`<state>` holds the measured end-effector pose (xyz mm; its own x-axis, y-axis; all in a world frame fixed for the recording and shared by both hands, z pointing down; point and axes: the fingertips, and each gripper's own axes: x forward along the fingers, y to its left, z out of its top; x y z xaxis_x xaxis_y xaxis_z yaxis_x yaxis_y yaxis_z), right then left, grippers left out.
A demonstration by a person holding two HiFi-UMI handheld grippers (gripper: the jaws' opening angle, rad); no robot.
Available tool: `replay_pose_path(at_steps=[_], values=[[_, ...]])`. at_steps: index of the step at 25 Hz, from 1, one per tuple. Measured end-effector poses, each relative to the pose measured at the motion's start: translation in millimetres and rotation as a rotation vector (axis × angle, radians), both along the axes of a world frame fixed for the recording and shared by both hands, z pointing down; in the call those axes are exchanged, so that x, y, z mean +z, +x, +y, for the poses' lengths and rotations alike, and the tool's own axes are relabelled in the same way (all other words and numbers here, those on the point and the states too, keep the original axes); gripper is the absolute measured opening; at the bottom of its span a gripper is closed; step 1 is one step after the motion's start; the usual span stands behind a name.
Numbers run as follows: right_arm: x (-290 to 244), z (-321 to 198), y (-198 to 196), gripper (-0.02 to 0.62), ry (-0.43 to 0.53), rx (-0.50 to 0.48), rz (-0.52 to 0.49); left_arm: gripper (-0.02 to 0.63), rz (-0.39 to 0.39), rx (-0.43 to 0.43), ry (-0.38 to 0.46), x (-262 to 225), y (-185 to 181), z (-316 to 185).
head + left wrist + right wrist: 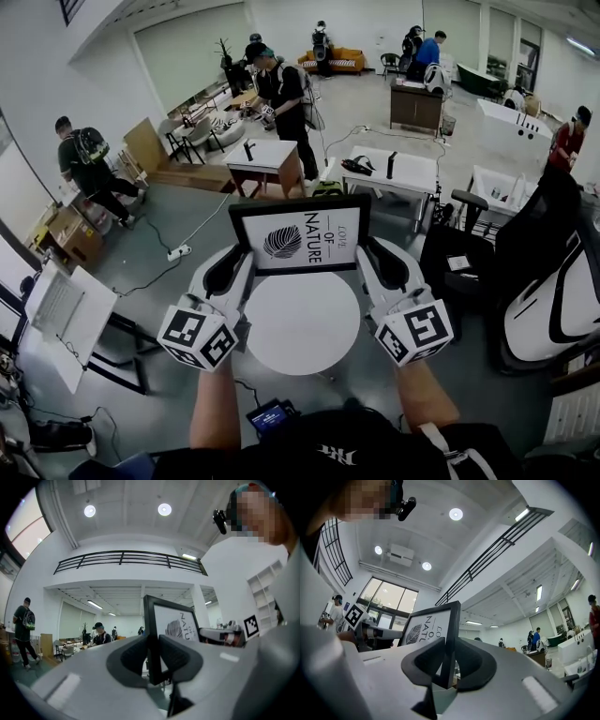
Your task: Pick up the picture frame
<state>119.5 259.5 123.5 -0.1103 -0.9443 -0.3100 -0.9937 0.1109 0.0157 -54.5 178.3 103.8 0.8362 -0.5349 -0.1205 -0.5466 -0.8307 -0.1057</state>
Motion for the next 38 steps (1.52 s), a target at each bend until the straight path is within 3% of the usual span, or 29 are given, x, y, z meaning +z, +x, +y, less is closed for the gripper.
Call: replay_pose_path(at_steps=[5, 12, 23, 31, 38], values=[[-11, 11, -20, 0.067, 0.005, 0.006, 0.016, 0.077, 0.03, 0.013, 0.005, -9, -20, 10], [-5, 24, -125, 0.066, -0.008, 0.009, 0.052, 0.077, 0.06, 0.019, -0.01, 4, -124, 20], [22, 55, -199, 0.066, -0.075, 0.037, 0.062, 0.075, 0.08, 0.057, -0.075, 36, -197, 46], [15, 84, -179, 0.064, -0.053, -0.025, 0.074, 0.075, 0.084, 0.015, -0.042, 25, -181, 82], [25, 119, -131, 0.063, -0.06, -0.031, 0.055, 0.077, 0.067, 0.033, -0.026, 30, -132, 116]])
